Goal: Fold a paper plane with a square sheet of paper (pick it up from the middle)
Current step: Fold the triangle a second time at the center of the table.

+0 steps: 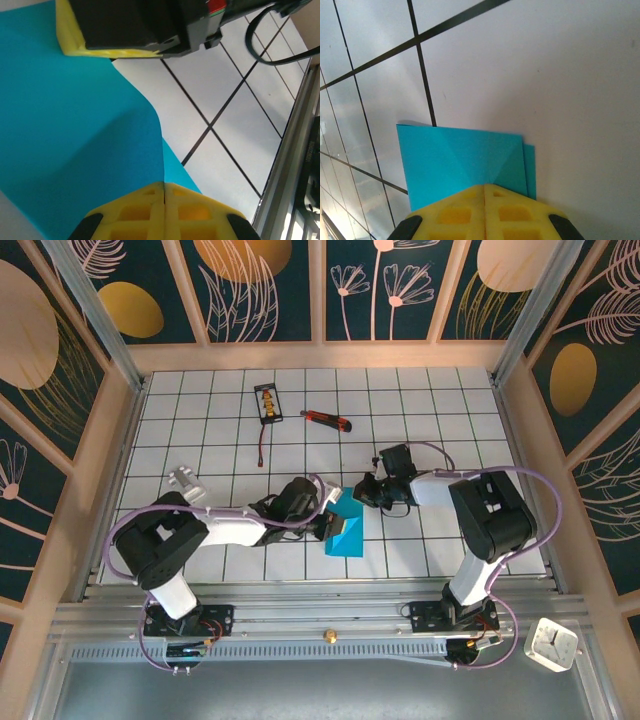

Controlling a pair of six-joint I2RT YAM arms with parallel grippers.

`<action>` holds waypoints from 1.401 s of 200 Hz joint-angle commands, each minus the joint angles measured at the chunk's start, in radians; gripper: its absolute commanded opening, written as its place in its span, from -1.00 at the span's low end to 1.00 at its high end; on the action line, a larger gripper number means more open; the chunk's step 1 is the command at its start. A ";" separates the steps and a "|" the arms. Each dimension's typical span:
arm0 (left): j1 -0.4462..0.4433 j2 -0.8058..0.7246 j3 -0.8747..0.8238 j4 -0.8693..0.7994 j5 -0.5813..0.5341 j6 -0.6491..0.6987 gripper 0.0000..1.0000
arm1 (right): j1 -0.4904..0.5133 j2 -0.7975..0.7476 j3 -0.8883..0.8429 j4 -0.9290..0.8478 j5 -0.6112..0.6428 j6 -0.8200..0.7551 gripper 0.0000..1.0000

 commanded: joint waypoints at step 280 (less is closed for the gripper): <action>0.081 0.135 0.106 -0.071 0.032 0.067 -1.00 | 0.031 0.088 0.063 -0.134 0.090 -0.162 -0.92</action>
